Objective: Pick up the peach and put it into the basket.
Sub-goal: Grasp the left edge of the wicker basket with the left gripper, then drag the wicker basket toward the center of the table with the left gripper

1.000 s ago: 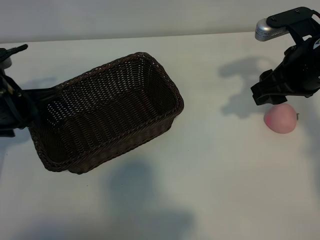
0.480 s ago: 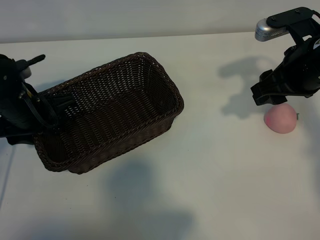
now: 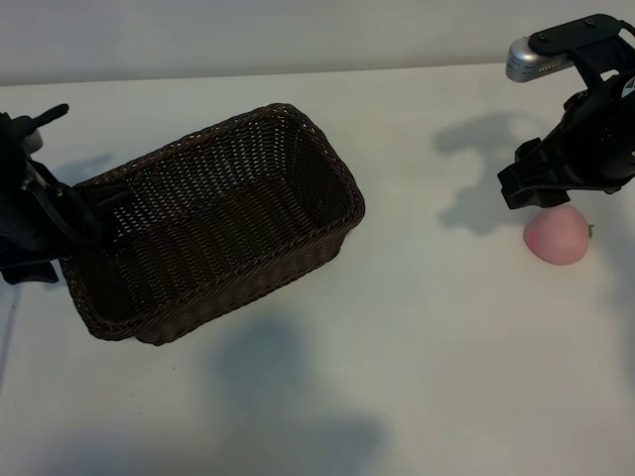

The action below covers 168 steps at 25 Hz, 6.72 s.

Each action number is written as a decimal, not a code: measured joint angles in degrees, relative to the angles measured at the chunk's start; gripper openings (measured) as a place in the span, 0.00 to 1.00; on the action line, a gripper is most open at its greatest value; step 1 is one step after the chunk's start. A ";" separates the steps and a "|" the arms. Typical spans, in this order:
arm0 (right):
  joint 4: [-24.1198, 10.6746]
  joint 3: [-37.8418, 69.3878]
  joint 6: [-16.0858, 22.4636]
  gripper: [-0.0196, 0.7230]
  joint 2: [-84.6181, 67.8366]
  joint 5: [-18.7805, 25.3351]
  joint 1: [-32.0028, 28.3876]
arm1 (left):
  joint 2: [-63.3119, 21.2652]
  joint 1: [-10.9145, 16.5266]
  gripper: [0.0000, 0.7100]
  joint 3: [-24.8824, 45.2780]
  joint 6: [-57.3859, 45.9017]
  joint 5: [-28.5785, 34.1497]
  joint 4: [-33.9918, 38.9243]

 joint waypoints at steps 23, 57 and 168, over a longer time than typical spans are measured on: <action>0.00 0.00 0.02 0.80 0.00 -0.06 0.00 | 9.31 0.00 0.76 0.00 6.55 -5.11 -5.04; 0.00 0.00 0.02 0.80 0.00 0.11 0.00 | 3.43 0.49 0.47 0.49 26.24 -8.01 -28.48; 0.08 0.00 0.02 0.75 0.00 1.06 0.00 | 30.69 -3.30 0.30 -35.66 48.56 9.00 -36.13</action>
